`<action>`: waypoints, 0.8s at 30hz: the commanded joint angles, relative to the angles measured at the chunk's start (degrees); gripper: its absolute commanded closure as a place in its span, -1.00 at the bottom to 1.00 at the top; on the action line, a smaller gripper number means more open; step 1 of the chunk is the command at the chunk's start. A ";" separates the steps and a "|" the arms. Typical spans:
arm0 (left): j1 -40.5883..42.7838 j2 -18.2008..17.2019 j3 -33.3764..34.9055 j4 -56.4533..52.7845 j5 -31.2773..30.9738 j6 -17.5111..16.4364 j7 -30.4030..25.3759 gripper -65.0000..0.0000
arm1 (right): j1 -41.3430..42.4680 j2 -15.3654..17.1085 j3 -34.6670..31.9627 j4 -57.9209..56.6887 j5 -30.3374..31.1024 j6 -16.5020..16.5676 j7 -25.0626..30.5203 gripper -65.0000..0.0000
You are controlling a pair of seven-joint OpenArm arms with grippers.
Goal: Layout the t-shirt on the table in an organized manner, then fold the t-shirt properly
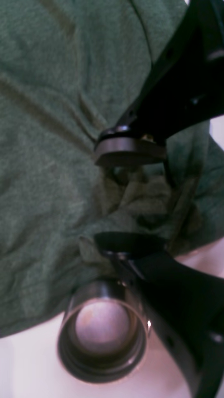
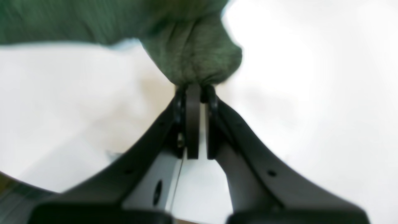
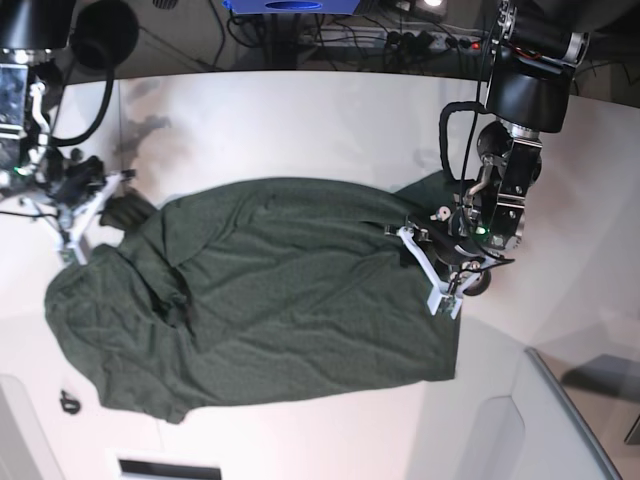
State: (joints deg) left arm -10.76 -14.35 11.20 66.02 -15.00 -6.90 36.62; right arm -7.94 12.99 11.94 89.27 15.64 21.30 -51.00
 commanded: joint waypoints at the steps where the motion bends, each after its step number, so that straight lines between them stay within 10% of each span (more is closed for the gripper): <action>1: -1.15 -0.38 -0.26 1.01 -0.07 0.08 -0.89 0.02 | -1.42 1.03 1.99 3.96 -0.47 -0.68 -1.35 1.00; 15: -1.32 -0.11 -0.08 0.75 -0.07 0.08 -0.97 0.02 | -11.35 -4.86 39.62 24.35 -0.47 -0.68 -8.82 1.00; 24: -1.68 1.03 0.18 0.84 -0.07 0.08 -1.06 0.02 | -13.29 -4.86 37.33 23.30 -0.39 -0.68 -8.56 1.00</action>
State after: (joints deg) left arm -11.14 -13.30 11.46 65.95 -14.92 -6.87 36.62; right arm -21.21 7.60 49.23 112.03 14.50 20.47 -60.53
